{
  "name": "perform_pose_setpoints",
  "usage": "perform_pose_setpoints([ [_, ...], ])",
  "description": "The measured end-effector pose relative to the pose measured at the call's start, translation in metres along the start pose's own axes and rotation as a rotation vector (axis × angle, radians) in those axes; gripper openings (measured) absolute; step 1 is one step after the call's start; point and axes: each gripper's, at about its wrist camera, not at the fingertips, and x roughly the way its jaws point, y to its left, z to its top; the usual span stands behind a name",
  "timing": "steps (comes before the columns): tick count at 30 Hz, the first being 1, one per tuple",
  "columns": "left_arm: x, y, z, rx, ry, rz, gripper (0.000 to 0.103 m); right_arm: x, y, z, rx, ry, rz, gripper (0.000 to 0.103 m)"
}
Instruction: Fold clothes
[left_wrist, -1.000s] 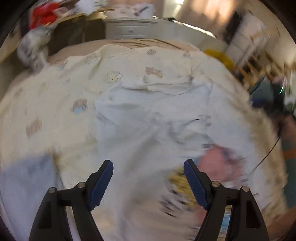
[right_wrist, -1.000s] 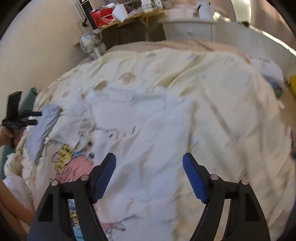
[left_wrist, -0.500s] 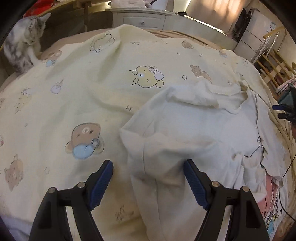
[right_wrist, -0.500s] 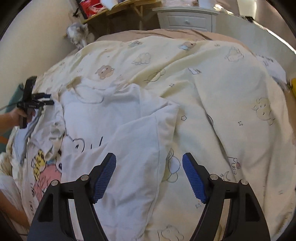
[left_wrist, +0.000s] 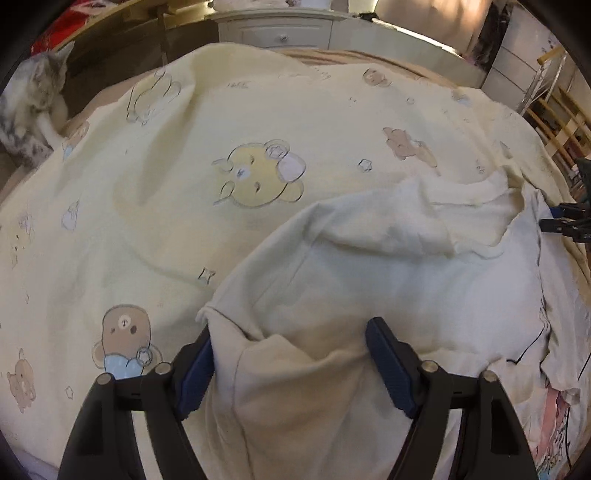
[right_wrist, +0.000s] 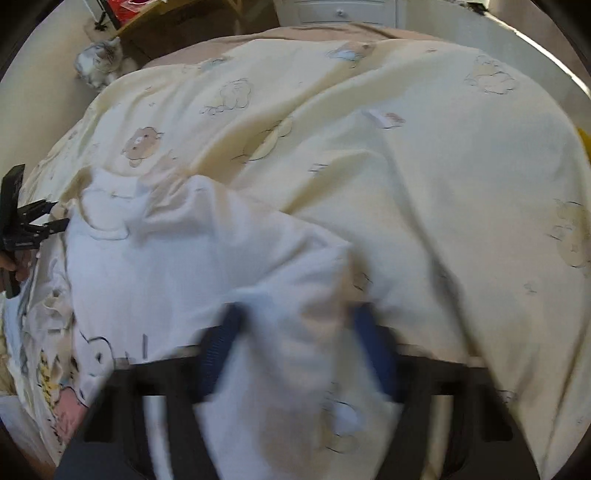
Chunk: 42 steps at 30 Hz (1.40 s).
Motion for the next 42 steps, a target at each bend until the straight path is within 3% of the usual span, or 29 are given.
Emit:
perform_pose_setpoints([
  [1,-0.002,0.000,0.001,0.001,-0.015,0.009,0.029,-0.001,0.006,0.000,-0.023,-0.015,-0.002,0.031],
  [2,-0.004,0.002,0.001,-0.009,-0.017,0.007,0.012,-0.003,0.012,-0.001,-0.047,-0.020,-0.006,0.017],
  [3,-0.006,0.005,0.002,-0.018,-0.020,0.005,0.011,-0.005,0.018,-0.003,-0.072,-0.026,-0.011,0.007],
  [4,-0.011,0.003,0.003,0.003,-0.034,0.000,0.010,-0.007,0.024,-0.004,-0.096,-0.031,-0.015,0.006],
  [7,-0.023,-0.001,0.006,0.077,-0.056,0.012,0.009,-0.024,0.029,-0.004,-0.119,-0.073,-0.053,0.006],
  [12,-0.046,-0.003,0.026,0.092,-0.118,0.051,0.009,-0.057,0.024,0.012,-0.125,-0.135,-0.102,0.005],
  [17,-0.067,-0.004,0.051,0.129,-0.166,0.090,0.009,-0.080,0.043,0.037,-0.231,-0.153,-0.155,0.004],
  [21,-0.072,0.000,0.072,0.121,-0.192,0.169,0.008,-0.090,0.045,0.056,-0.258,-0.160,-0.228,0.004],
  [24,-0.080,0.006,0.090,0.107,-0.221,0.233,0.008,-0.105,0.051,0.076,-0.280,-0.216,-0.287,0.004],
  [29,-0.113,0.011,0.123,0.184,-0.316,0.310,0.008,-0.130,0.061,0.107,-0.311,-0.299,-0.360,0.004],
  [33,-0.136,0.008,0.118,0.225,-0.365,0.250,0.008,-0.146,0.068,0.107,-0.339,-0.294,-0.296,0.004],
  [37,-0.152,0.004,0.088,0.274,-0.336,0.128,0.008,-0.166,0.077,0.068,-0.418,-0.251,-0.148,0.004],
  [42,-0.175,-0.005,0.033,0.310,-0.292,-0.027,0.008,-0.197,0.078,0.002,-0.391,-0.205,0.024,0.004],
])
